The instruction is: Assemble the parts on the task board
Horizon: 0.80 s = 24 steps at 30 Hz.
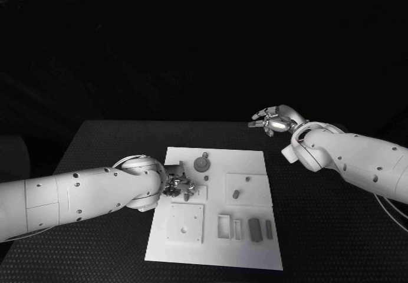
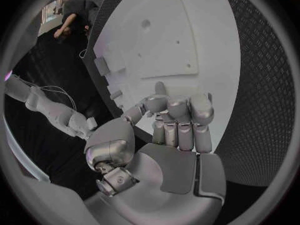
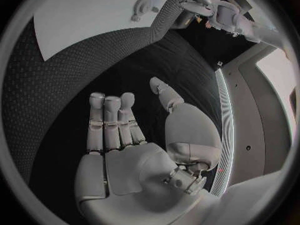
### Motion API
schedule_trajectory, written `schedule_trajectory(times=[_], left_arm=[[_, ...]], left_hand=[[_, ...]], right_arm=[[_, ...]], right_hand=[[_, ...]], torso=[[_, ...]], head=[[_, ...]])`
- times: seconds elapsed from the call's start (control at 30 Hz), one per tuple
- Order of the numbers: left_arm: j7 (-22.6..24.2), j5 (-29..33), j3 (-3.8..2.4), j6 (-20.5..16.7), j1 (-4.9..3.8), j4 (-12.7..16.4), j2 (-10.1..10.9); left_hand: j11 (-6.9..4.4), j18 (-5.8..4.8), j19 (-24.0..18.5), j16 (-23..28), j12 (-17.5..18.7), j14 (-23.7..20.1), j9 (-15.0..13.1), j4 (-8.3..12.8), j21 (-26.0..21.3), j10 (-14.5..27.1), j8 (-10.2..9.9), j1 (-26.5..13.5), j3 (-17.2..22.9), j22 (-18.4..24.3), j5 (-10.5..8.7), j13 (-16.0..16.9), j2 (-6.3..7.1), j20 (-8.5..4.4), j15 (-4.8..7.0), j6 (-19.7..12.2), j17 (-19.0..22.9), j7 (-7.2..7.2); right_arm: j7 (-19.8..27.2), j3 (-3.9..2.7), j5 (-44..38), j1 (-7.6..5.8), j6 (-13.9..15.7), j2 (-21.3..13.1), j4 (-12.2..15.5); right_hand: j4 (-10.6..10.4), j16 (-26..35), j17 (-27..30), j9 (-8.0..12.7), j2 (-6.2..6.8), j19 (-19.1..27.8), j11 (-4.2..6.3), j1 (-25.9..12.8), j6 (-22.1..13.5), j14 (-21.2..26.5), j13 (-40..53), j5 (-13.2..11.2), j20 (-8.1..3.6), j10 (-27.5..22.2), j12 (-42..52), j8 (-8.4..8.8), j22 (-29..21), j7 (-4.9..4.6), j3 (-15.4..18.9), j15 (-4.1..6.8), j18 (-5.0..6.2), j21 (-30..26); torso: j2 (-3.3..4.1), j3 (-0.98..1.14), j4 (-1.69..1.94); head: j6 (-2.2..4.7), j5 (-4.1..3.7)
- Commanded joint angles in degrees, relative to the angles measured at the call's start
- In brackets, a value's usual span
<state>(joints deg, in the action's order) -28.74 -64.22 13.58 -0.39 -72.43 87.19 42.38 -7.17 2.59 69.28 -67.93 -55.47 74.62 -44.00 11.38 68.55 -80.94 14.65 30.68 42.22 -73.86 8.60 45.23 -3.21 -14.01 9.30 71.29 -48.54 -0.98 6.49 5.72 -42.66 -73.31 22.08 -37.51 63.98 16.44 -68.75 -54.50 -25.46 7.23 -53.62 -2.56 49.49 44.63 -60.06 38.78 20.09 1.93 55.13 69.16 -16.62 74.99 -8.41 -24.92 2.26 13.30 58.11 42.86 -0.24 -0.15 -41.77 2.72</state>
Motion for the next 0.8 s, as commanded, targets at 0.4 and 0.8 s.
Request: schedule_trajectory(times=[0.4,0.8], left_arm=[[0.3,0.3,0.16,1.3,0.21,0.0,-0.1],[0.7,0.4,0.15,0.0,0.22,-0.3,-0.1]], left_hand=[[0.19,6.29,-0.6,-0.2,-0.4,0.1,0.2,0.4,0.4,0.3,0.5,-0.6,-3.4,0.2,1.3,-0.3,-0.09,-0.08,0.01,0.9,-0.1,0.37],[0.28,6.18,-0.9,-0.1,-0.6,0.0,0.5,2.2,0.6,0.5,0.8,1.7,-3.3,0.2,9.63,-0.9,-6.55,0.21,-0.09,0.7,-0.1,0.47]], right_arm=[[0.3,-0.03,0.2,0.0,-0.7,0.0,0.1],[0.3,-0.03,0.2,0.0,-0.7,0.0,0.1]], right_hand=[[0.0,-0.3,0.1,0.1,-0.19,0.0,-1.28,-0.6,2.1,0.3,-0.1,0.5,0.1,-8.8,0.2,-0.35,0.8,-1.74,0.2,0.02,1.7,-0.2],[0.0,-0.3,0.1,0.2,-0.2,0.0,-1.29,-0.7,2.1,0.4,-0.1,0.5,0.11,-8.8,0.2,-0.36,0.8,-1.75,0.2,0.01,1.7,-0.2]], torso=[[-0.01,-0.05,0.03],[-0.02,-0.06,0.03]], head=[[0.08,-0.05],[0.18,-0.11]])
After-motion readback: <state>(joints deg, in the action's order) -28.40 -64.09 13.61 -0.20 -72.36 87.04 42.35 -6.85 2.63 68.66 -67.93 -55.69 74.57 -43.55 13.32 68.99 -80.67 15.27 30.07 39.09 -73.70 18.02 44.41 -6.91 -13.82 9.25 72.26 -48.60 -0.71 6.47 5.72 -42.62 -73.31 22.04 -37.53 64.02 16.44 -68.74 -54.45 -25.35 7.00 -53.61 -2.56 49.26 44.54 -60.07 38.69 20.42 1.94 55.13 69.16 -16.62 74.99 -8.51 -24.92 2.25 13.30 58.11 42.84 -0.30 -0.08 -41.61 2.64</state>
